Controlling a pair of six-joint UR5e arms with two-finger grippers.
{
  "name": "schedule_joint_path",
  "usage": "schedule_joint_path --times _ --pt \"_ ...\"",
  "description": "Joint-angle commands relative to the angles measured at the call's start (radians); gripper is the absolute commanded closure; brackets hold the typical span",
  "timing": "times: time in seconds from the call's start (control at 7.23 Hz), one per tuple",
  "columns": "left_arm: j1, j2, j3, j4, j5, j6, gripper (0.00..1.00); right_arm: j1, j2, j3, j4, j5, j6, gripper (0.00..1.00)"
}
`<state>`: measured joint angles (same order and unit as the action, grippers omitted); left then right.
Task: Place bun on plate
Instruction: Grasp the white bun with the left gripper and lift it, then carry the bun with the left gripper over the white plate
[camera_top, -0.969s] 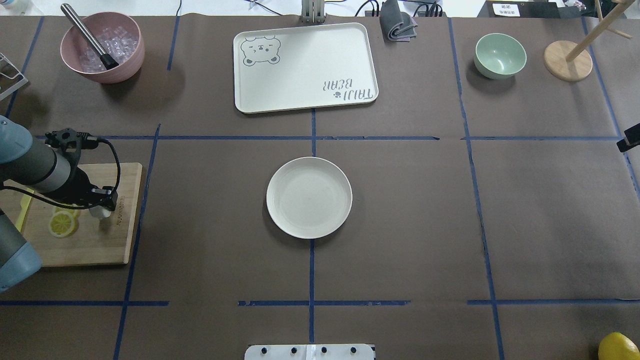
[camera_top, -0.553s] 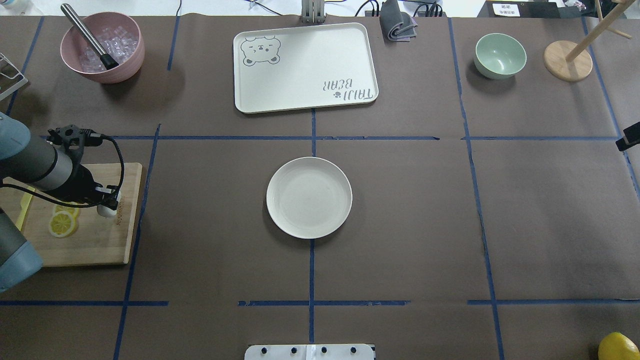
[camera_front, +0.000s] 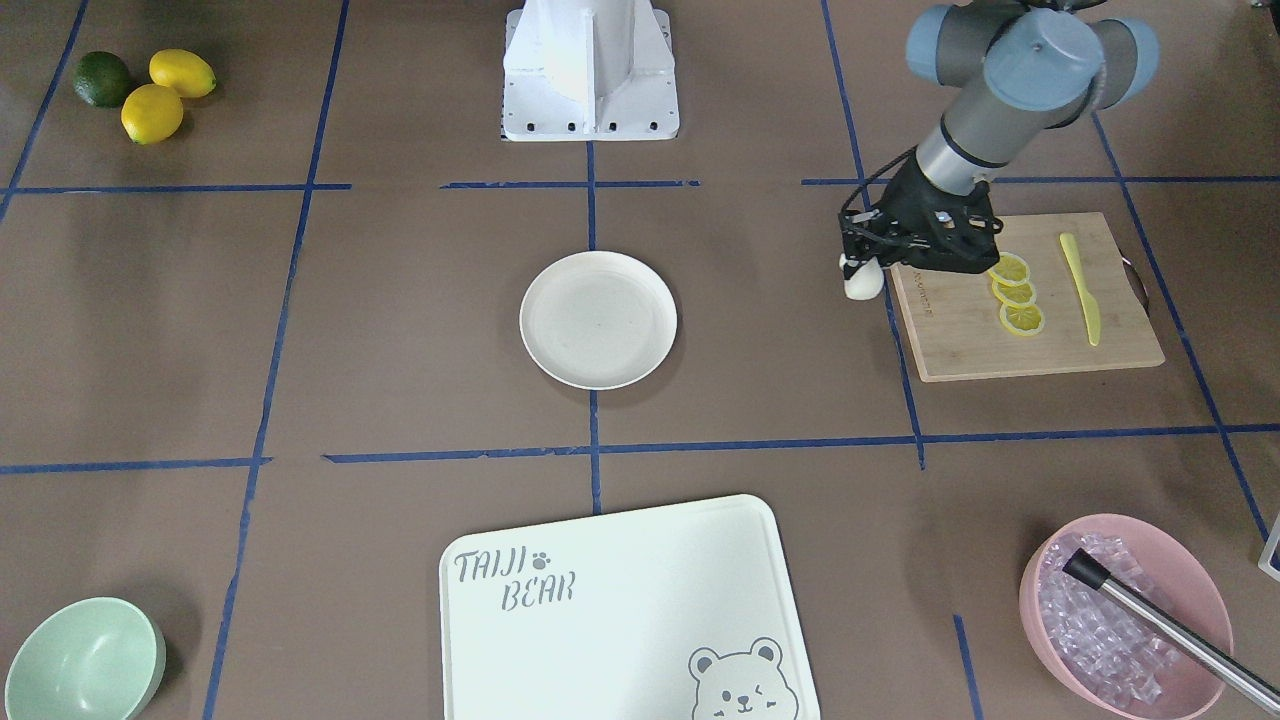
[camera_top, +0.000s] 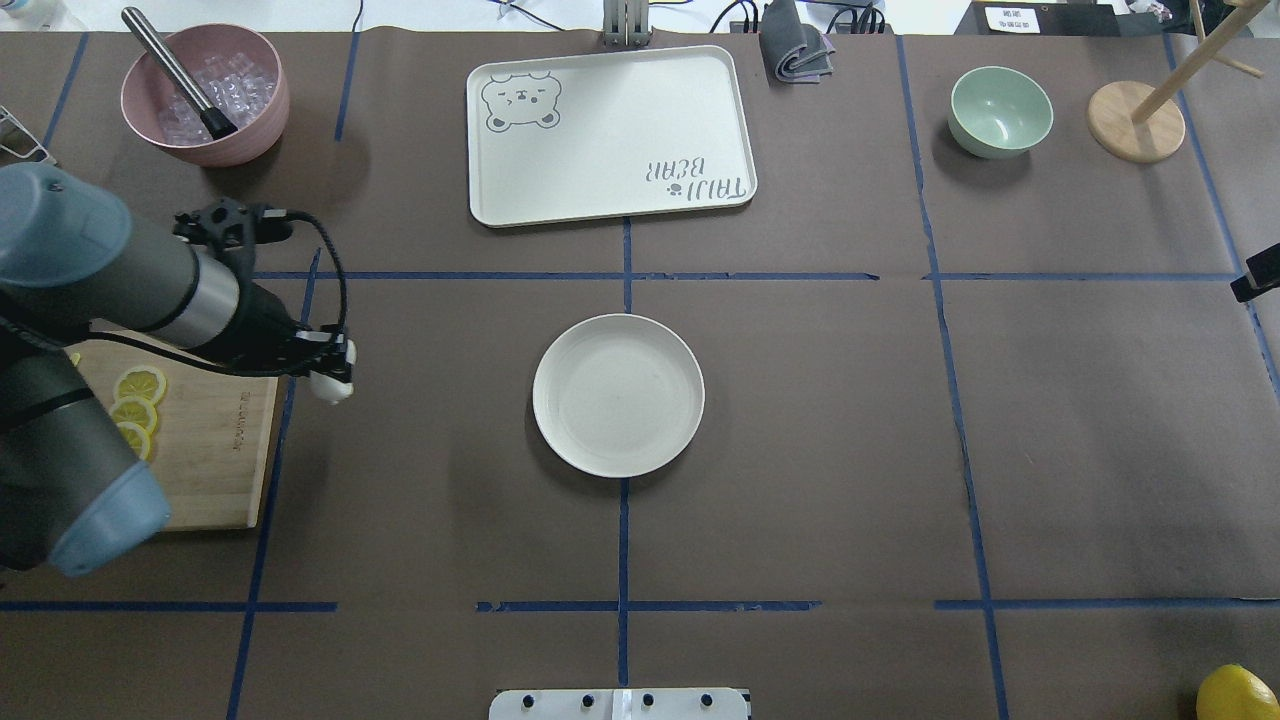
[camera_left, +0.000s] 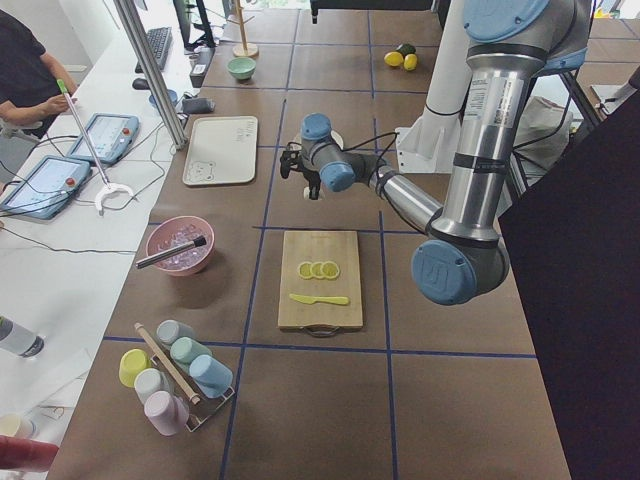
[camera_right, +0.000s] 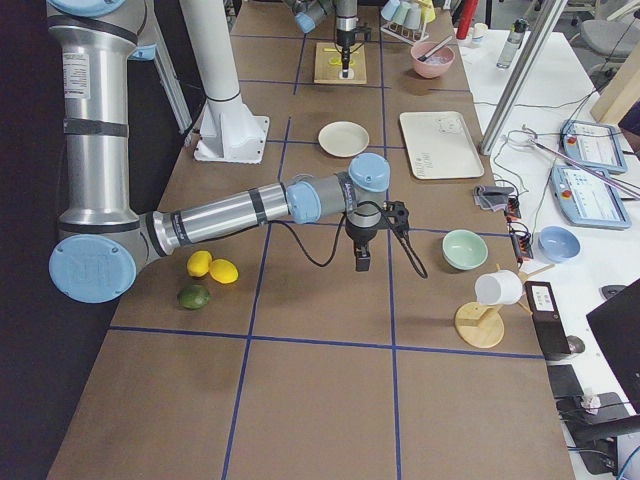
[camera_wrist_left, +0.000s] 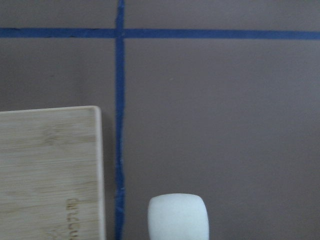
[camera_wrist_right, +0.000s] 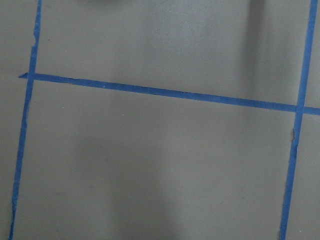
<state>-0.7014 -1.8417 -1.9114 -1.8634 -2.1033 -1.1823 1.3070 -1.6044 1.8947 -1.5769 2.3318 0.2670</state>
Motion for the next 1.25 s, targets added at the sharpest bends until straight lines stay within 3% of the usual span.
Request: schedule_joint_path --times 0.0,0.14,0.28,0.42,0.55,1.11 --pt "0.153 -0.189 0.034 0.097 0.143 -0.132 0.71 0.000 -0.002 -0.005 0.000 0.000 0.000 0.00" --pt "0.201 -0.253 0.087 0.107 0.199 -0.140 0.71 0.000 -0.002 -0.006 0.000 -0.002 0.000 0.00" --pt "0.227 -0.375 0.210 0.107 0.254 -0.158 0.71 -0.002 -0.002 -0.006 0.000 -0.002 0.000 0.00" --pt "0.237 -0.490 0.356 0.107 0.275 -0.178 0.71 -0.002 -0.002 -0.005 0.002 0.000 0.001 0.00" --pt "0.237 -0.536 0.420 0.107 0.276 -0.177 0.71 -0.002 -0.002 -0.005 0.002 0.000 0.001 0.00" --pt "0.278 -0.533 0.440 0.099 0.344 -0.174 0.69 -0.003 -0.002 -0.006 0.002 0.000 0.001 0.00"
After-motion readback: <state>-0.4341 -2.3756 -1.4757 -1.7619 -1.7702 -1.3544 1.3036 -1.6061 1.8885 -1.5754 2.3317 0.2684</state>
